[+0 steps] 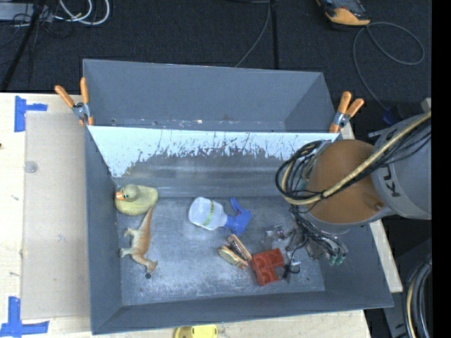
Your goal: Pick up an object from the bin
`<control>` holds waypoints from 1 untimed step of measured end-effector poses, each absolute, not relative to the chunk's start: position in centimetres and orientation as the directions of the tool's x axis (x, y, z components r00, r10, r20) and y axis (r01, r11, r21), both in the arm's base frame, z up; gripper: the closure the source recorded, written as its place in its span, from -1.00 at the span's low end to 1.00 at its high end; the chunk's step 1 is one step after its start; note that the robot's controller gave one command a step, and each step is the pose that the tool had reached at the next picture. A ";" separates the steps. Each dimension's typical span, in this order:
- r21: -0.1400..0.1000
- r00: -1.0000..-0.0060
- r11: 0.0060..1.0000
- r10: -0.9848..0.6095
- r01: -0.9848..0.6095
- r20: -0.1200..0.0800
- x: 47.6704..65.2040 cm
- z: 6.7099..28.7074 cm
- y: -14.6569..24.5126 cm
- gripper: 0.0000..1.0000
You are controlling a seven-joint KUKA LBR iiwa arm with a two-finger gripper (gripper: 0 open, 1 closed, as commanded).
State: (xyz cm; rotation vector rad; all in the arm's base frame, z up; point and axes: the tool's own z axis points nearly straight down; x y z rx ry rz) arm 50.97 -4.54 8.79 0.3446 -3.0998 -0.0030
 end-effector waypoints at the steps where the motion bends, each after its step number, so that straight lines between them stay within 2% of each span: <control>1: -0.007 -0.999 0.999 -0.041 -0.041 0.015 49.9 8.7 -4.0 1.00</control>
Offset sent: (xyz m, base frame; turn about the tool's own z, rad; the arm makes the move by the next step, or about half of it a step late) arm 0.0000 0.0000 0.0000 0.0000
